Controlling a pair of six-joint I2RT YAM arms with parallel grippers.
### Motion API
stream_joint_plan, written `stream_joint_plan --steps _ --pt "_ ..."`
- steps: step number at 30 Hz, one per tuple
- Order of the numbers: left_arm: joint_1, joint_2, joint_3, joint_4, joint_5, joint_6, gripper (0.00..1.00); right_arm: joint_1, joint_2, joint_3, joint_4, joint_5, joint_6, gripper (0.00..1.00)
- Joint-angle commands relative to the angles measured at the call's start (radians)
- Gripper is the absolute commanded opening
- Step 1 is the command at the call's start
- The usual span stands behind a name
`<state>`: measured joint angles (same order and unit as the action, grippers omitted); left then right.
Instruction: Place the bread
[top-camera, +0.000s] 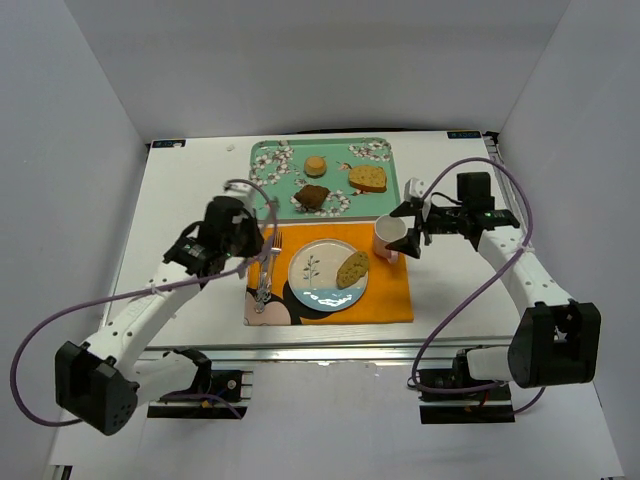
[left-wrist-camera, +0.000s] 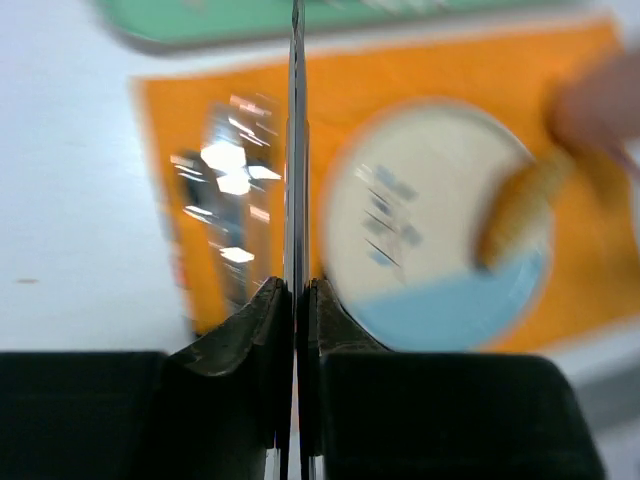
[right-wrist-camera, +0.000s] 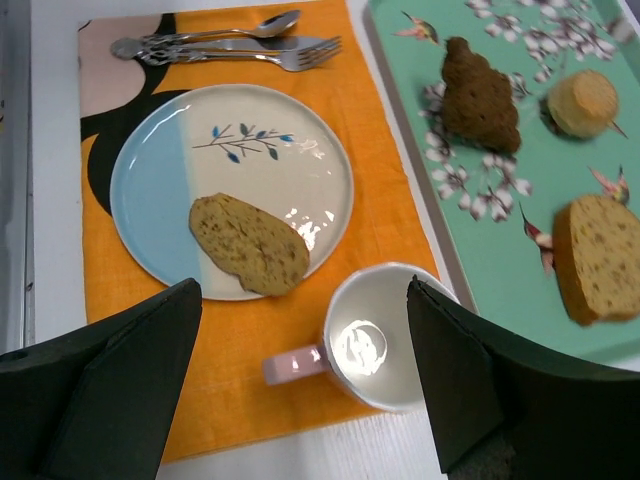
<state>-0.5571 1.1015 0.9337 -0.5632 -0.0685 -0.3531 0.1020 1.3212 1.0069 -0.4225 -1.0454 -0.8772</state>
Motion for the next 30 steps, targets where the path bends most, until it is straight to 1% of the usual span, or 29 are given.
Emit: stream_joint_plan --steps 1,2,3,5,6,8,9,10,12,13,14,18,19,20,21,22,23,25,26,29,30 --pt "0.167 0.010 -0.039 0.153 -0.083 0.049 0.01 0.059 -0.022 0.030 -0.039 0.031 -0.094 0.87" --pt "0.196 0.024 -0.051 0.186 -0.103 0.069 0.01 0.067 -0.023 0.032 -0.032 0.033 -0.095 0.87" --pt "0.254 0.040 -0.077 0.256 -0.122 0.098 0.02 0.076 -0.020 0.033 -0.029 0.038 -0.089 0.87" --pt "0.310 0.101 -0.102 0.331 -0.117 0.143 0.04 0.102 -0.017 0.036 -0.022 0.057 -0.085 0.87" --pt "0.360 0.127 -0.117 0.391 -0.102 0.155 0.05 0.116 -0.014 0.042 -0.018 0.065 -0.082 0.87" --pt "0.408 0.214 -0.119 0.428 -0.090 0.175 0.07 0.128 -0.010 0.047 -0.007 0.088 -0.069 0.87" --pt "0.452 0.243 -0.122 0.460 -0.077 0.186 0.09 0.137 -0.008 0.048 0.008 0.094 -0.048 0.88" --pt "0.470 0.288 -0.127 0.477 -0.050 0.193 0.12 0.140 -0.005 0.052 0.019 0.108 -0.028 0.88" --pt "0.505 0.316 -0.157 0.552 -0.037 0.209 0.18 0.145 -0.004 0.055 0.037 0.113 0.007 0.88" --pt "0.514 0.325 -0.168 0.580 -0.022 0.213 0.26 0.146 -0.005 0.056 0.040 0.114 0.015 0.88" --pt "0.532 0.348 -0.177 0.621 -0.019 0.217 0.29 0.149 -0.007 0.055 0.048 0.126 0.030 0.88" --pt "0.556 0.428 -0.176 0.617 0.022 0.218 0.39 0.156 -0.014 0.058 0.099 0.171 0.141 0.89" --pt "0.556 0.442 -0.171 0.609 0.029 0.218 0.40 0.159 -0.017 0.053 0.163 0.201 0.256 0.89" --pt "0.559 0.454 -0.170 0.600 0.033 0.217 0.44 0.162 -0.017 0.052 0.198 0.288 0.320 0.89" --pt "0.592 0.469 -0.173 0.599 0.035 0.215 0.45 0.169 -0.014 0.058 0.226 0.344 0.383 0.89" --pt "0.595 0.472 -0.174 0.597 0.035 0.215 0.47 0.176 -0.010 0.067 0.238 0.407 0.438 0.89" --pt "0.599 0.474 -0.182 0.597 0.032 0.209 0.49 0.182 -0.004 0.081 0.234 0.512 0.507 0.89" --pt "0.609 0.469 -0.191 0.602 0.030 0.201 0.59 0.188 0.027 0.139 0.202 0.577 0.543 0.89" --pt "0.617 0.468 -0.197 0.599 0.030 0.195 0.60 0.188 0.050 0.159 0.176 0.620 0.581 0.89" --pt "0.626 0.452 -0.208 0.599 0.036 0.184 0.62 0.188 0.084 0.223 0.146 0.669 0.648 0.89" --pt "0.626 0.445 -0.216 0.600 0.032 0.180 0.75 0.188 0.091 0.249 0.142 0.676 0.665 0.90"
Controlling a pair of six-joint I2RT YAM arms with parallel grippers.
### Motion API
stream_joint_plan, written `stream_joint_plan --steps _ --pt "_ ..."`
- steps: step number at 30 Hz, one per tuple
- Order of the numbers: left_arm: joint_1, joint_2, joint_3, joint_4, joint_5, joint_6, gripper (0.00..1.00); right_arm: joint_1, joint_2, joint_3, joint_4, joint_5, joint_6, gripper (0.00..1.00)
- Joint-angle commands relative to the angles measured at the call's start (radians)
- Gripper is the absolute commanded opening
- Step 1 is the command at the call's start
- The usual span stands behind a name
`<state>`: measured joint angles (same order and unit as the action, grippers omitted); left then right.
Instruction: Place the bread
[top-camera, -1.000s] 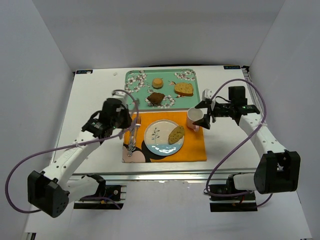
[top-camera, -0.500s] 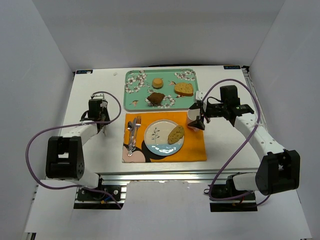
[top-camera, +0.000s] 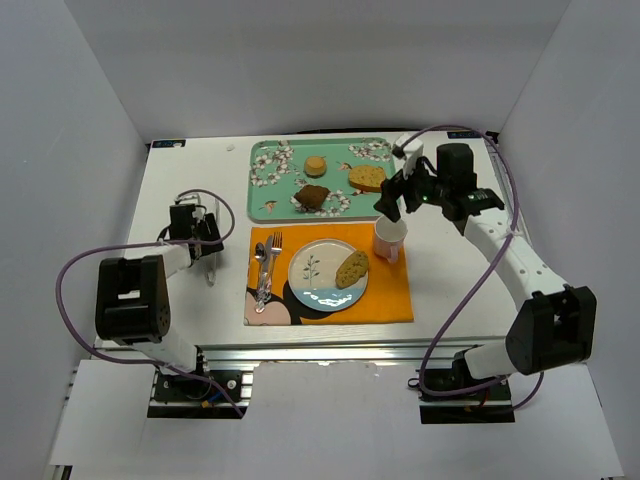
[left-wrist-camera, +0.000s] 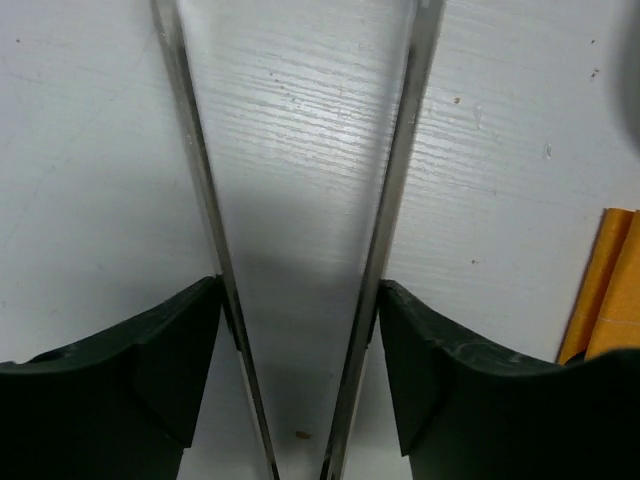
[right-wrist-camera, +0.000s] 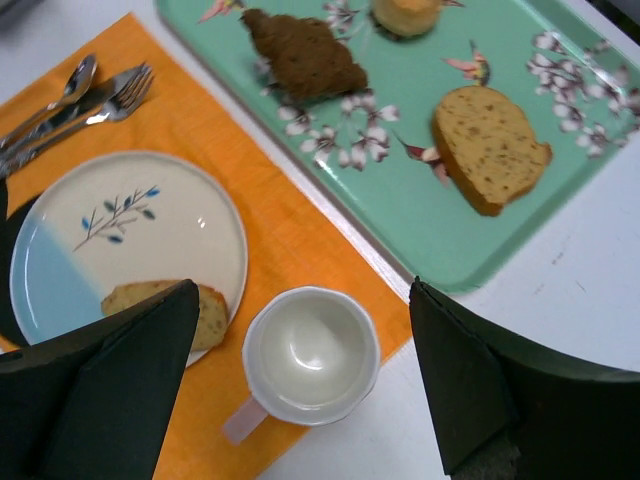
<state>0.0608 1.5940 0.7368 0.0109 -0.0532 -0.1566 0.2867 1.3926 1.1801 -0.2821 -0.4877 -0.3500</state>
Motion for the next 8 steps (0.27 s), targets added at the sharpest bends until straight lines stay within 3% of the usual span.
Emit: stream_joint_plan --steps 1,8 --pt "0.010 -0.061 -0.022 0.027 0.016 -0.023 0.75 0.003 0.028 0.090 0.001 0.120 0.158 0.89" --pt "0.014 -0.187 -0.024 0.011 0.013 -0.072 0.77 0.002 0.037 0.104 0.050 0.037 0.203 0.90"
